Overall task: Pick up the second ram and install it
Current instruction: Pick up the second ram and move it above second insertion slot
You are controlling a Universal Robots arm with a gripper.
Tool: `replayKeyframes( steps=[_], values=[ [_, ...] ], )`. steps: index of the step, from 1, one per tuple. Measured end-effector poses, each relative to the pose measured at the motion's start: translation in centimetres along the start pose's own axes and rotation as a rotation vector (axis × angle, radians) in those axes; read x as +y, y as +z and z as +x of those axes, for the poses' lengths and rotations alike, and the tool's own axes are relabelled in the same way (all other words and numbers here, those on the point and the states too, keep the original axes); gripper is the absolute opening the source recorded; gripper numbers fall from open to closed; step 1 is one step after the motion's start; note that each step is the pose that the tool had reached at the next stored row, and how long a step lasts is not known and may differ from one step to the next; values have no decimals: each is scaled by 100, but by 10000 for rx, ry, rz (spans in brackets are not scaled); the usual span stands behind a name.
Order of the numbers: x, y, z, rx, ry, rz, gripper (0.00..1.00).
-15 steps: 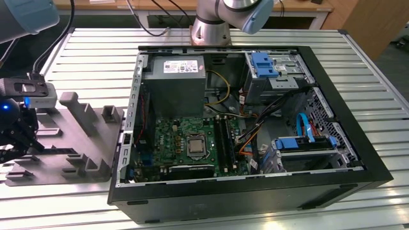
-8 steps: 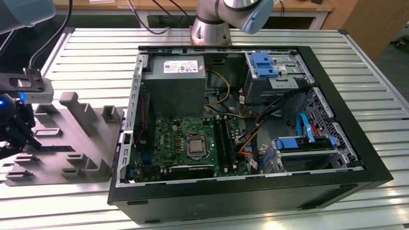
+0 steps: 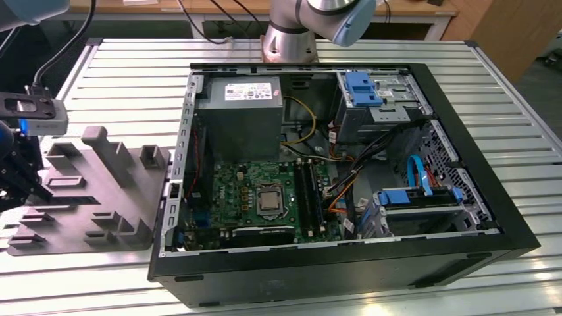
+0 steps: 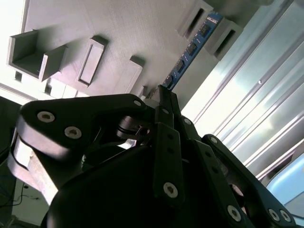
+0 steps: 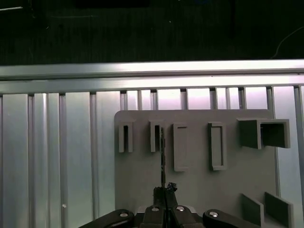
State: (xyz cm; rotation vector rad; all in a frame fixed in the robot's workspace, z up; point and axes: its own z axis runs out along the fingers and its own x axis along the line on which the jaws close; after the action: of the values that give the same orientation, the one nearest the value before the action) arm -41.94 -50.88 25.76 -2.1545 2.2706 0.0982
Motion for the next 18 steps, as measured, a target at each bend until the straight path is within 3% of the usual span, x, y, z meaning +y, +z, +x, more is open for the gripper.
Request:
replayKeyframes(
  steps=[18],
  values=[
    [14,-371,-19,0,-1,0,12]
  ],
)
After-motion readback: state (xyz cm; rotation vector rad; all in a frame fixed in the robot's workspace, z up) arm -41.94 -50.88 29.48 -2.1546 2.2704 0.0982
